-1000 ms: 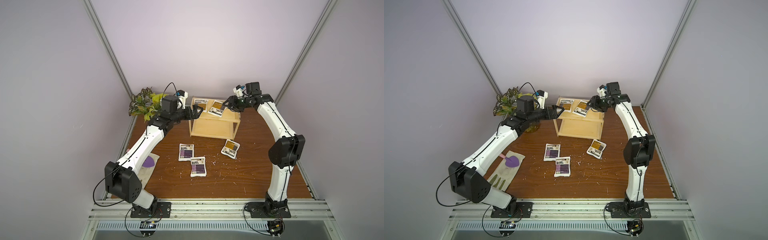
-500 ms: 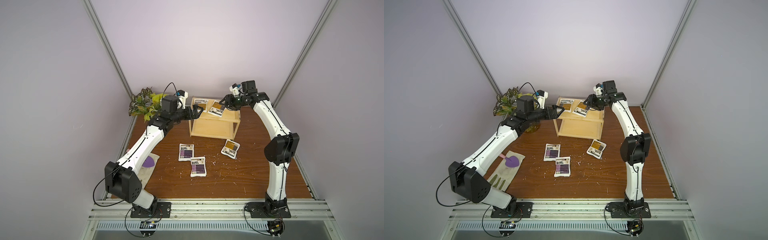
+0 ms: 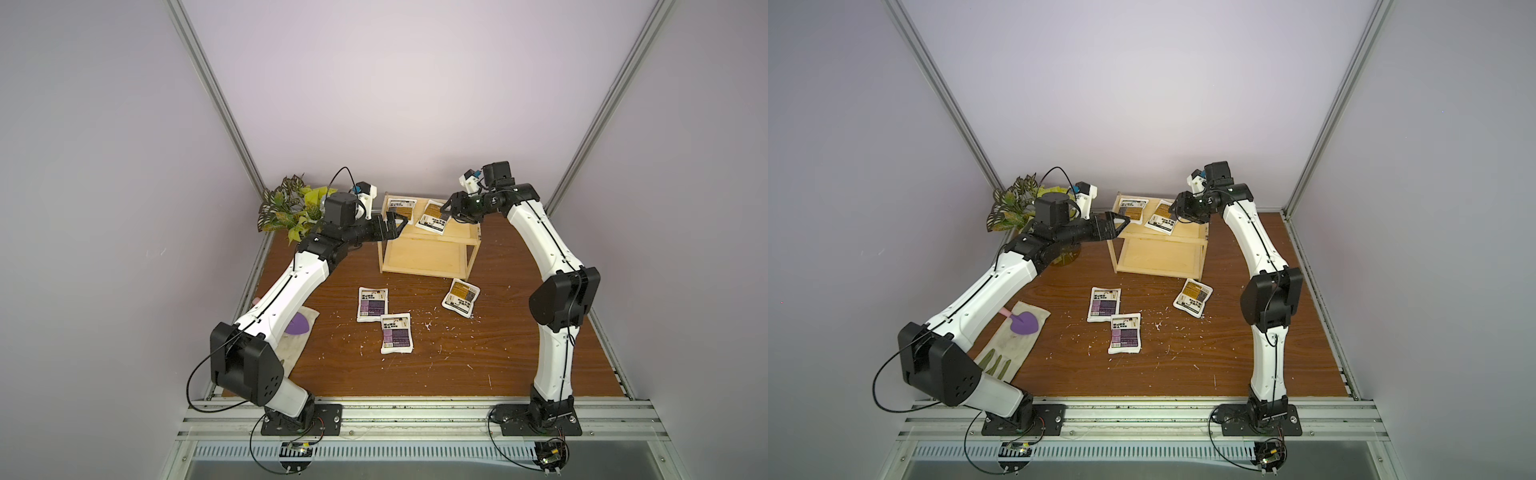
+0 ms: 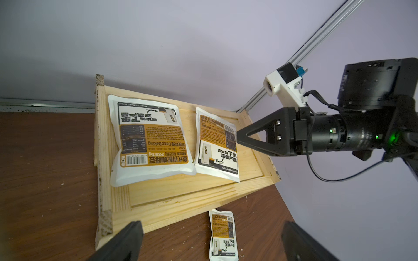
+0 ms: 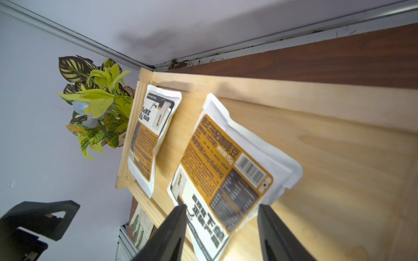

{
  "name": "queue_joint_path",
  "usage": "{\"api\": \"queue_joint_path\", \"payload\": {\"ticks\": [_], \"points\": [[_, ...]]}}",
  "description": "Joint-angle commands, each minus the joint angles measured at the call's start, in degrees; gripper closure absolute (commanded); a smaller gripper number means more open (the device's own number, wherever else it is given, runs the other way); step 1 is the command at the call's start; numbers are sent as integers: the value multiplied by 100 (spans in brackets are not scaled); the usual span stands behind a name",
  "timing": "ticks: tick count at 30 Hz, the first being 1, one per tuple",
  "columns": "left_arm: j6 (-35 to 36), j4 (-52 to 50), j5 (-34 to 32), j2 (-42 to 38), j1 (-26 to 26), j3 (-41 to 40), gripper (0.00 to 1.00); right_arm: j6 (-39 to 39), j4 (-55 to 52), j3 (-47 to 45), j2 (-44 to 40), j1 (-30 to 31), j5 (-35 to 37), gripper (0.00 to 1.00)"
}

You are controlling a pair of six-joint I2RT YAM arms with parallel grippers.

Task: Place the bagged coffee beans on the shelf by color
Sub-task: Place the bagged coffee beans on the shelf.

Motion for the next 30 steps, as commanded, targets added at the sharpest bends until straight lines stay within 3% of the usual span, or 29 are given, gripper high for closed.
{"api": "queue_joint_path", "payload": {"ticks": [1, 14, 30], "points": [[-23, 175, 109, -63, -61, -6, 0, -164, 60, -249, -515, 17, 106, 43], [-41, 208, 118, -1, -117, 46, 0, -75, 298, -562, -413, 16, -23, 43], [-67, 226, 113, 12, -193, 38, 0, 23, 218, 153, 177, 80, -147, 43]]}}
